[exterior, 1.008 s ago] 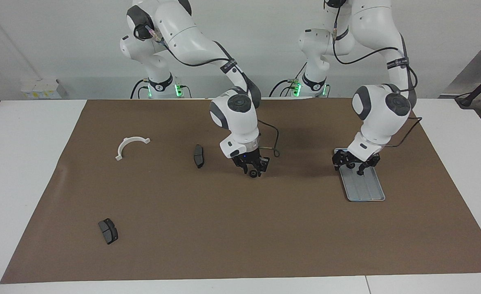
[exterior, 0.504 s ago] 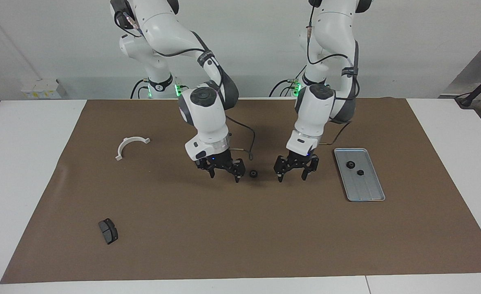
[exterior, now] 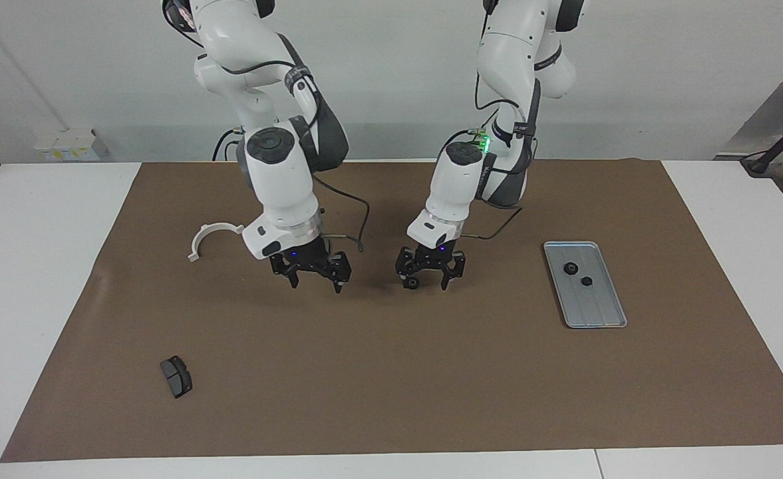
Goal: Pick bearing gear from pile to tray
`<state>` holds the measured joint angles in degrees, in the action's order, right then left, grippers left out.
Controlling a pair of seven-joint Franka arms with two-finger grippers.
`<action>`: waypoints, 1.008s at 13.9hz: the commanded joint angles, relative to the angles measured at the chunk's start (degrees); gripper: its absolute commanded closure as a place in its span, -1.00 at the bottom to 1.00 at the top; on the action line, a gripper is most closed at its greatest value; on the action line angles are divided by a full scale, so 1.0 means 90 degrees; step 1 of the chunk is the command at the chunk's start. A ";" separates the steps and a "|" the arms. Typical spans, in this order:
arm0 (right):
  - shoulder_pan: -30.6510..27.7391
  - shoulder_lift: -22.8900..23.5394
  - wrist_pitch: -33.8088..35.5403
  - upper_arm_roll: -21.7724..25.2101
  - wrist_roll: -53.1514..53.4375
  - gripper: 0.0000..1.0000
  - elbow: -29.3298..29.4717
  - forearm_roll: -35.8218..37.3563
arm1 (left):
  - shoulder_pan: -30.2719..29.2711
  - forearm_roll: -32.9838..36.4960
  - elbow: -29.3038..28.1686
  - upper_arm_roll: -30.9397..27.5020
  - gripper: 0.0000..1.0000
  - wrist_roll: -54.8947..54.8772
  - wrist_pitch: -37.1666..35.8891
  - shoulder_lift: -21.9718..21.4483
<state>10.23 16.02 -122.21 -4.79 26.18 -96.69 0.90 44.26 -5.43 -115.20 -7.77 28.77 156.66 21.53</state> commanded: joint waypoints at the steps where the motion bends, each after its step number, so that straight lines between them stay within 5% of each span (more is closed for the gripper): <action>1: -0.0383 -0.0451 0.0277 -0.0083 -0.0514 -1.00 -0.0185 0.0046 | 0.0180 -0.0012 -0.0081 -0.0122 -0.90 -0.0072 -0.0024 0.0010; 6: -0.0688 -0.0715 0.1165 -0.0083 -0.1170 -1.00 0.0292 0.0163 | 0.0316 -0.0012 -0.0168 -0.0122 -0.32 -0.0082 -0.0073 0.0000; 9: -0.0678 -0.0783 0.1897 -0.0083 -0.1180 -1.00 0.0683 0.0339 | 0.0326 -0.0002 -0.0227 -0.0122 -0.14 -0.0082 -0.0073 0.0020; 14: -0.0688 -0.1729 0.2456 -0.0083 -0.1210 -1.00 -0.0055 0.0252 | 0.0375 0.0008 -0.0266 -0.0122 0.34 -0.0082 -0.0102 0.0010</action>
<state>4.70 5.55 -100.68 -4.98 16.65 -91.63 3.39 46.18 -5.33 -116.62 -8.07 28.22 156.28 21.76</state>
